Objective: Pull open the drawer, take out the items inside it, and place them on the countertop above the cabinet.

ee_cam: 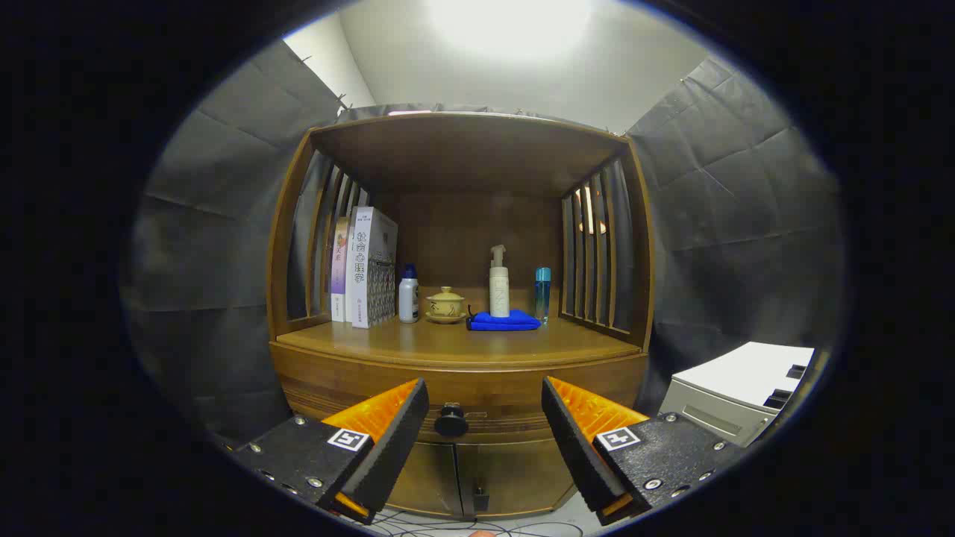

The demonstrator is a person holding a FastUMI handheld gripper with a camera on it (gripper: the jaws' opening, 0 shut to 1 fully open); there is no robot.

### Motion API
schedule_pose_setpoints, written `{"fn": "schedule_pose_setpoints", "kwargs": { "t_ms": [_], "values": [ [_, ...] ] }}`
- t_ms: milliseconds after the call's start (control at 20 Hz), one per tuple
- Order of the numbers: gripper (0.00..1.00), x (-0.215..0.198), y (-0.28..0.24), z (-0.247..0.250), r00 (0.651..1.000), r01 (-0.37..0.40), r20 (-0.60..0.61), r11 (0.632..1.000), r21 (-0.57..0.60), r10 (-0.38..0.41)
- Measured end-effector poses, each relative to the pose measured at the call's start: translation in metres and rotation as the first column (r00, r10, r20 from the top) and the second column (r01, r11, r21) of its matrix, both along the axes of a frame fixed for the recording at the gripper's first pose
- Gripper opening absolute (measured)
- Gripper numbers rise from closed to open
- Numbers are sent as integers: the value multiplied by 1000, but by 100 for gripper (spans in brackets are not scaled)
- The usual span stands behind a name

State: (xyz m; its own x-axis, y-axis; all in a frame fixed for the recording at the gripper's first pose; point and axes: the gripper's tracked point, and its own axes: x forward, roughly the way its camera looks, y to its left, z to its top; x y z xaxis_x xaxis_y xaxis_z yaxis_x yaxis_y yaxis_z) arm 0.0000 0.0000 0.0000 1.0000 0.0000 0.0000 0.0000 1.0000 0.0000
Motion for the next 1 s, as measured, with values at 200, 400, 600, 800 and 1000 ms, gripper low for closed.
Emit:
{"fn": "schedule_pose_setpoints", "kwargs": {
  "t_ms": [200,400,600,800,1000],
  "values": [
    [95,-2,1,1,1000,-4,5,1000,-7,4],
    [95,-4,2,4,1000,-9,13,1000,-5,9],
    [95,-4,2,3,1000,-7,13,1000,-21,8],
    [95,-3,1,1,1000,0,13,1000,-13,0],
    [95,-2,1,-2,1000,0,15,1000,-10,0]
  ]
}}
